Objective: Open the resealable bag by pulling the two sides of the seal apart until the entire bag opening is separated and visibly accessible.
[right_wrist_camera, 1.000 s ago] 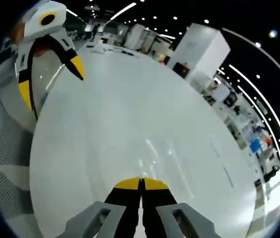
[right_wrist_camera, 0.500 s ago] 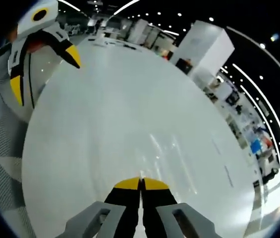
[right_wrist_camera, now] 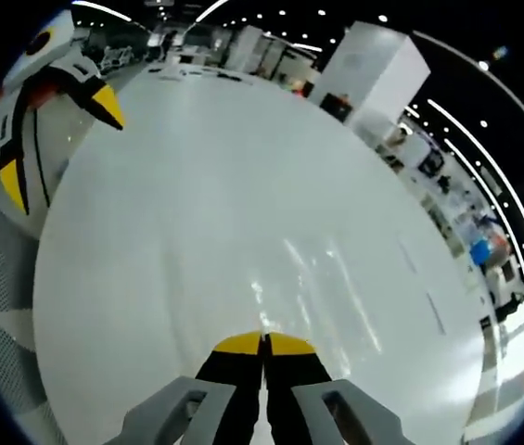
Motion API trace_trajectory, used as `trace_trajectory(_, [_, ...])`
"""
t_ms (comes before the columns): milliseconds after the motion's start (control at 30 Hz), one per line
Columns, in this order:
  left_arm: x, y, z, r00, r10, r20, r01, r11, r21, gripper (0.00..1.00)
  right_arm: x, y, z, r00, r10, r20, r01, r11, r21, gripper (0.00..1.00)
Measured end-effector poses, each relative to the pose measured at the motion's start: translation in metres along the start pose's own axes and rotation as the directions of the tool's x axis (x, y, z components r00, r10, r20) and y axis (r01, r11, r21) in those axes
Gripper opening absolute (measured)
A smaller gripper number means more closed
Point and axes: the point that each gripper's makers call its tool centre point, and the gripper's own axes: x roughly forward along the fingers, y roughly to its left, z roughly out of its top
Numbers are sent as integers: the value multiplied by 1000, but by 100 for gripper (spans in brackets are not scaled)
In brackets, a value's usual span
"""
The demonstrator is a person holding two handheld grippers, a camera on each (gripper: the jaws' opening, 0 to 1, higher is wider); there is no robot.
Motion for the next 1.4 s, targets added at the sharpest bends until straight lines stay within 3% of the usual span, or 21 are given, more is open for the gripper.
trace_trajectory(167, [0,1,-1,1000,1,0,-1,1000,3,67,-2,2,-5,1000,19,-5,-19,1000,-12,0])
trace_trajectory(267, [0,0,-1,1000,-1,1,1,1000,0,67,-2,9,-4,998,61,28,-62,996,69,6])
trace_trajectory(367, [1,-1,-2,1000,-8,-2,8,1000,7,67,-7,12,-8,997,77,32,-79,995,65,7])
trace_trajectory(733, [2,-3,-3,1000,-11,-5,11,1000,6,66,-23,23,5,983,129,130,-151,973,175,20])
trace_trajectory(900, [2,0,-5,1000,-4,-8,4,1000,-14,67,-35,33,8,976,149,160,-178,966,186,26])
trace_trajectory(1000, [2,0,-5,1000,-6,-3,6,1000,-28,67,-45,34,14,967,123,222,-182,947,266,32])
trace_trajectory(1133, [3,-1,-6,1000,-14,-7,14,999,-33,68,-54,34,8,970,85,228,-157,935,318,40])
trace_trajectory(1233, [3,-3,-6,1000,-19,-8,19,999,-27,68,-61,36,0,972,42,233,-139,897,419,47])
trace_trajectory(1400, [2,-2,-4,1000,-13,2,14,999,-33,68,-71,39,-9,970,2,243,-123,866,484,61])
